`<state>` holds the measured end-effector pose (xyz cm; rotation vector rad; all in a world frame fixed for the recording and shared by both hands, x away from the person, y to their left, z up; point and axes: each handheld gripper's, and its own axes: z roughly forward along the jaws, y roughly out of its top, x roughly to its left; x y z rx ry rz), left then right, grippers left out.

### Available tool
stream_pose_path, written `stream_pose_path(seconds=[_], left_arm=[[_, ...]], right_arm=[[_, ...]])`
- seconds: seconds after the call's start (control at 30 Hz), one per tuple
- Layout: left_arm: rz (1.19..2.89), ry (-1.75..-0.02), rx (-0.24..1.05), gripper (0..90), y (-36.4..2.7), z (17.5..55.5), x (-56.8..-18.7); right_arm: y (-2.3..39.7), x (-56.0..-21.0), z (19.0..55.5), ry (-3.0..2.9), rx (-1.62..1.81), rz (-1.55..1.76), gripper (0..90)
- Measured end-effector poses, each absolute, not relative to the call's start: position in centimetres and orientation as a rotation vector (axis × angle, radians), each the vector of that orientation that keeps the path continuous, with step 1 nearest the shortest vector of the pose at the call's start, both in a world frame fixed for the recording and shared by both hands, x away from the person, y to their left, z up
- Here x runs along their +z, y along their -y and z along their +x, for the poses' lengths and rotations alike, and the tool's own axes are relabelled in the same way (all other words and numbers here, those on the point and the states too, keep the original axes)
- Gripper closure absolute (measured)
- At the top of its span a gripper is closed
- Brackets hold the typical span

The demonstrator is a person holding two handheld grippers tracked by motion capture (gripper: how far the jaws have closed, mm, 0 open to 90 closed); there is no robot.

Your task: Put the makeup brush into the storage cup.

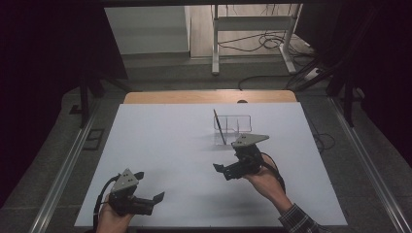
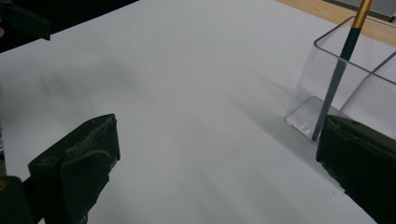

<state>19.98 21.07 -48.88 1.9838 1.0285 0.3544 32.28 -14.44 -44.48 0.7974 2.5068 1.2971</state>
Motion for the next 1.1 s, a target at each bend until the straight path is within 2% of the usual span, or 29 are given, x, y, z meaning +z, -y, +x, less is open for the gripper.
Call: stream_pose_path(seconds=[1.1], left_arm=[[1.977,-1.035,0.367,0.0,-21.5,20.0,-48.8]], right_arm=[[17.6,-44.3,29.8,-2.471,1.275,0.811,0.0]])
